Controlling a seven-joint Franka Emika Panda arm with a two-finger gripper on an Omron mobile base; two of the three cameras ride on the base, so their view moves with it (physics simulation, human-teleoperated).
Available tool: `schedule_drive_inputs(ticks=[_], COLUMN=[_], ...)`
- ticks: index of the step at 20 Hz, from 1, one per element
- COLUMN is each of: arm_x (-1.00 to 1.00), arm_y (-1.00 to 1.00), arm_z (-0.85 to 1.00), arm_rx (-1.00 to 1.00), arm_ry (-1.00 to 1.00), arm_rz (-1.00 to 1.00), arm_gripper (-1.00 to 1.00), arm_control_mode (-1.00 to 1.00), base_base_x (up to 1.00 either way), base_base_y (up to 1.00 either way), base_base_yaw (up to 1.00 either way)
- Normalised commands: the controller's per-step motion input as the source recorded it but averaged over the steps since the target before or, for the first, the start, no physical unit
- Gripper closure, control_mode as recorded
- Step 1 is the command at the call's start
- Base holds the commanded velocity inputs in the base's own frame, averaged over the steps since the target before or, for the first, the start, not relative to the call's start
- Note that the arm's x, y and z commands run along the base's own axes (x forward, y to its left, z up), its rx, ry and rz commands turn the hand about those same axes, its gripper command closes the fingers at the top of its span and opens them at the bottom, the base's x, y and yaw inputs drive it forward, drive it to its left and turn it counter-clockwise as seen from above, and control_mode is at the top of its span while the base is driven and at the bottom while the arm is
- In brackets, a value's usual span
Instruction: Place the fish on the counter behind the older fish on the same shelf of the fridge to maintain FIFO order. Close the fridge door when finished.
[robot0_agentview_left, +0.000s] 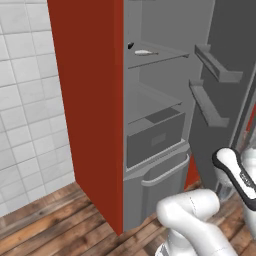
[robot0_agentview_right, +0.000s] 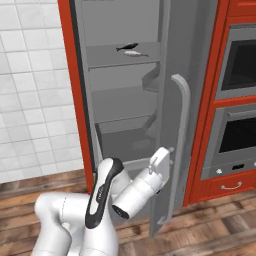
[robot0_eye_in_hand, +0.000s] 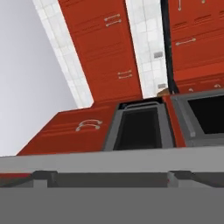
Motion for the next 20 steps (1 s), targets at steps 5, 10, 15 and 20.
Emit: schedule_drive_inputs(ticks=[5,10,15,20], arm_x=[0.29,0.54,0.80,0.44], arm_y=[0.01,0.00,0.00,0.16], arm_z=[0.00,0.07,0.17,0.00], arm_rx=[0.00,0.00,0.00,0.00], arm_ry=[0.22,0.27,0.29,0.30], arm_rz=[0.73,0.65,0.58,0.60], arm_gripper=[-1.00,-1.00,-1.00,-1.00], arm_control_mode=[-1.00,-1.00,-1.00,-1.00], base_base_x=[0.00,0.00,0.00,0.00], base_base_y=[0.00,0.00,0.00,0.00], base_base_yaw=[0.00,0.00,0.00,0.00])
